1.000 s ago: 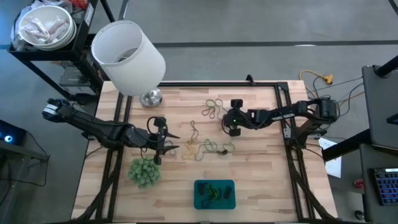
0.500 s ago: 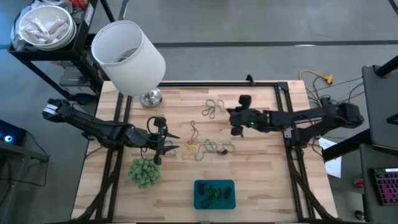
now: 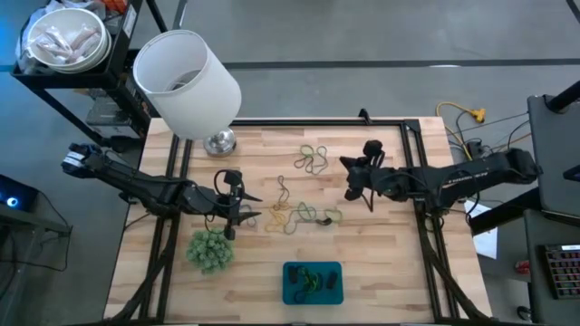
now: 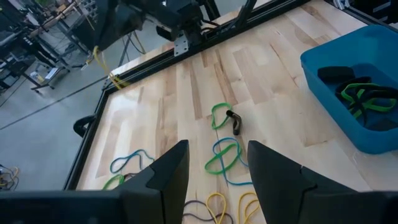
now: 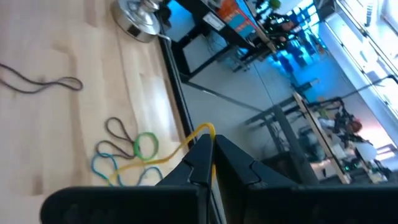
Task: Pick and place rubber bands into bin
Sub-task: Put the yellow rubber band into the blue bin
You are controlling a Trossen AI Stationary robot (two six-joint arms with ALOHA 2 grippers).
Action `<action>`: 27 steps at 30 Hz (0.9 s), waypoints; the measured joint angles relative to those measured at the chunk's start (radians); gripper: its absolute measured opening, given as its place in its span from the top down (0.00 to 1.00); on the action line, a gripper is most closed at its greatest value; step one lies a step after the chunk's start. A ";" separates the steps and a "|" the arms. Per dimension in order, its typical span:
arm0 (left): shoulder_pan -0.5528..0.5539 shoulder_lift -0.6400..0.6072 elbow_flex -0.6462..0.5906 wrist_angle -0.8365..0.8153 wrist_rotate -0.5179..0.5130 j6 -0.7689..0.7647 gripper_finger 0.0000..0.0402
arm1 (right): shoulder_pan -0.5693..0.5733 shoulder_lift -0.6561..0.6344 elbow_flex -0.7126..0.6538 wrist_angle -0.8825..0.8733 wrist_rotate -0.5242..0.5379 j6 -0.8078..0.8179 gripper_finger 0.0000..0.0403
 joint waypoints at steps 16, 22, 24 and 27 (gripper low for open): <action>0.000 0.000 0.000 -0.003 0.000 0.000 0.63 | 0.310 0.002 0.015 0.000 -0.013 0.050 0.98; 0.000 0.000 -0.001 -0.004 0.000 -0.001 0.63 | 0.422 0.004 0.023 0.009 -0.101 0.113 0.98; 0.000 0.000 -0.001 -0.004 0.000 0.000 0.63 | 0.446 0.013 0.023 0.032 -0.115 0.128 0.98; 0.000 0.000 -0.001 -0.004 0.000 0.000 0.63 | 0.478 0.036 0.023 0.079 -0.119 0.132 0.98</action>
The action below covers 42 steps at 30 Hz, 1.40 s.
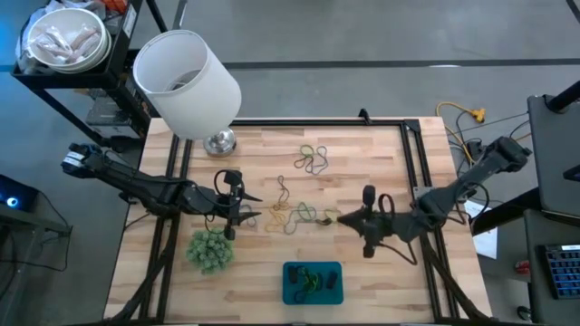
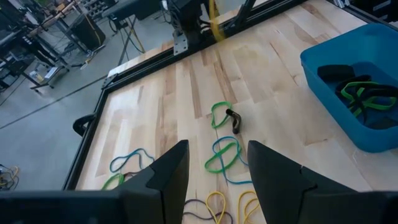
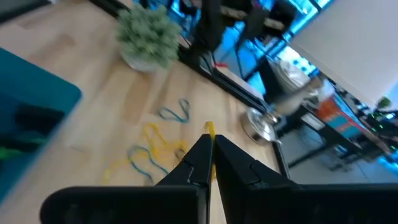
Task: Pick and place rubber bands into bin
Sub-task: Put the yellow rubber band into the blue bin
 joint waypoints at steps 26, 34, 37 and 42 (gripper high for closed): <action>0.000 0.000 -0.034 0.059 0.000 0.002 0.63 | 0.134 0.370 0.263 -0.053 -0.181 -0.006 0.98; 0.000 0.000 -0.034 0.062 0.000 0.002 0.63 | 0.151 0.431 0.309 -0.105 -0.181 0.004 0.98; 0.000 0.000 -0.034 0.063 0.000 0.002 0.63 | 0.154 0.440 0.329 -0.114 -0.180 0.004 0.98; 0.000 0.000 -0.035 0.061 0.000 0.002 0.63 | 0.180 0.440 0.351 -0.103 -0.179 -0.022 0.98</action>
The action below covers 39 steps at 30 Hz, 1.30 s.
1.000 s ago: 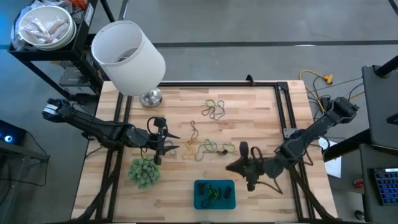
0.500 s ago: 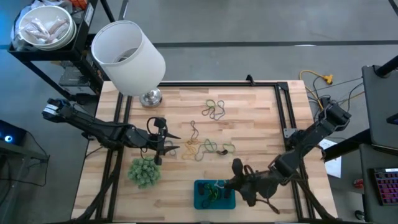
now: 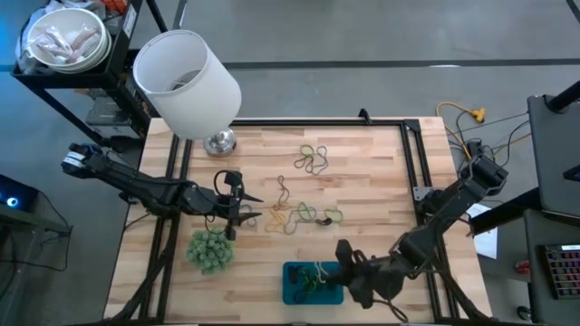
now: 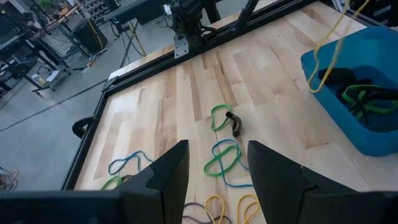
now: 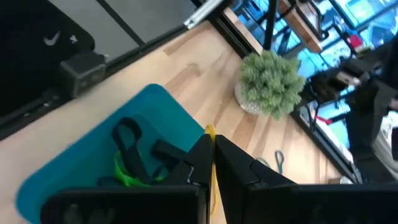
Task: Pick and place rubber bands into bin
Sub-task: Put the yellow rubber band into the blue bin
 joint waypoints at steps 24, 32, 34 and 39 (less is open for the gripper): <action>0.000 0.000 -0.002 0.007 0.000 0.000 0.63 | 0.020 0.000 -0.025 -0.001 -0.104 0.035 0.98; 0.000 0.000 -0.002 0.008 0.000 0.000 0.63 | -0.058 0.000 -0.061 0.049 -0.241 0.057 0.98; 0.000 0.000 -0.003 0.008 0.000 0.000 0.63 | -0.084 0.000 -0.068 0.051 -0.275 0.079 0.98; 0.000 0.000 -0.004 0.009 0.000 0.000 0.63 | -0.145 0.012 -0.076 0.069 -0.358 0.114 0.98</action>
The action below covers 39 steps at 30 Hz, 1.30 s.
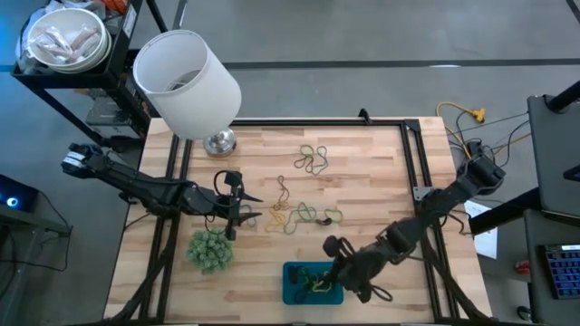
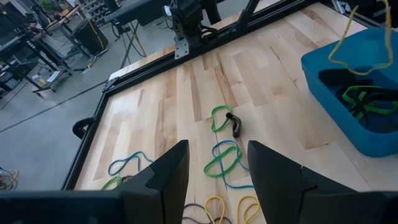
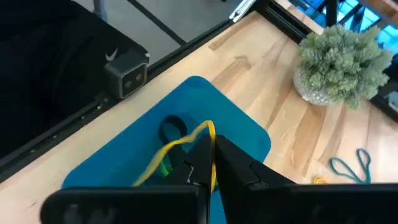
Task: Pick and place rubber bands into bin
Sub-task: Put the yellow rubber band into the blue bin
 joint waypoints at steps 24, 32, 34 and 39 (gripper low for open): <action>0.000 0.000 -0.003 0.000 0.000 0.000 0.63 | -0.055 0.070 0.001 0.023 -0.089 0.044 0.83; 0.001 0.017 -0.015 -0.022 0.115 -0.055 0.63 | -0.055 0.041 0.001 0.018 -0.056 -0.006 0.71; 0.000 0.041 -0.023 -0.040 0.164 -0.054 0.63 | -0.055 0.023 0.002 -0.012 0.002 0.004 0.71; 0.024 0.137 -0.011 -0.047 0.155 -0.043 0.63 | -0.055 -0.016 0.001 -0.102 0.131 0.081 0.72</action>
